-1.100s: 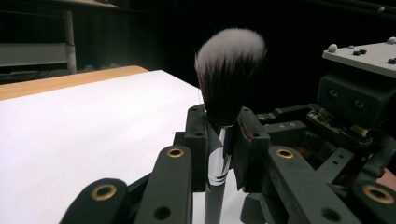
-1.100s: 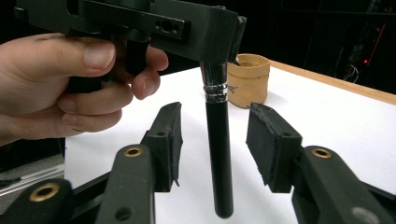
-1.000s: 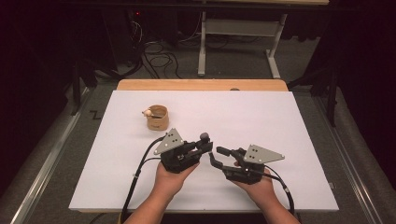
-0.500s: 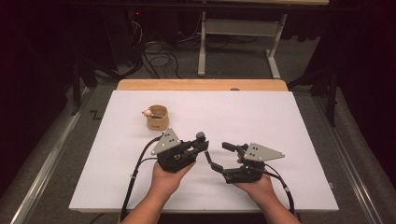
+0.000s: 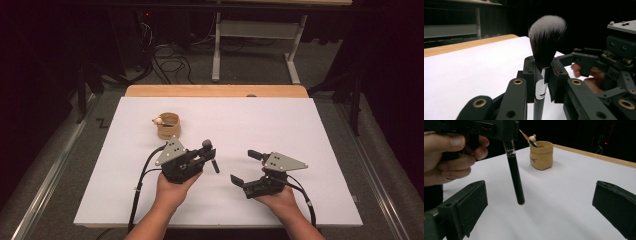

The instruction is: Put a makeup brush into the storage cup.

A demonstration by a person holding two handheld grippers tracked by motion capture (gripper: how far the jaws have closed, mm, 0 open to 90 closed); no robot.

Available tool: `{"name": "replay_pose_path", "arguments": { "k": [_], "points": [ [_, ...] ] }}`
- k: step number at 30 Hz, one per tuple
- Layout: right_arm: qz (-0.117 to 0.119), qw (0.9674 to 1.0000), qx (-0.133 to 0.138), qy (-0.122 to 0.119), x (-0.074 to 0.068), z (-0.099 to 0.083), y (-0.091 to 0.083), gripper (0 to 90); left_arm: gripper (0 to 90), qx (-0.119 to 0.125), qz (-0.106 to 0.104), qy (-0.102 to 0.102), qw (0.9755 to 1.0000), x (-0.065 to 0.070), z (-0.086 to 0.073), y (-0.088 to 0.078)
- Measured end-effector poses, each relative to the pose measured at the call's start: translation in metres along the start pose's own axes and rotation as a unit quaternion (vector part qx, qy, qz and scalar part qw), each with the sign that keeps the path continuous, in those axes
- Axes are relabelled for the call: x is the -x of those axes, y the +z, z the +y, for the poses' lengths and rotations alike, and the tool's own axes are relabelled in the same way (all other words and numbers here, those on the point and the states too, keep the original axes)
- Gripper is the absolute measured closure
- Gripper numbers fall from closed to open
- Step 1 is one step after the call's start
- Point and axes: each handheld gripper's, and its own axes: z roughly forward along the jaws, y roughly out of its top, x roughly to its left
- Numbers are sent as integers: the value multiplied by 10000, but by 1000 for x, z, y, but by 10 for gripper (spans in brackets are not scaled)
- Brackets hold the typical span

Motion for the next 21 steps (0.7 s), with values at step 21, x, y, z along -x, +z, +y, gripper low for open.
{"name": "replay_pose_path", "arguments": {
  "k": [21],
  "points": [
    [-593,9982,-31,-32,29,-9,-39,4,779,-27,681,117,9976,-28,0,-31]
  ]
}}
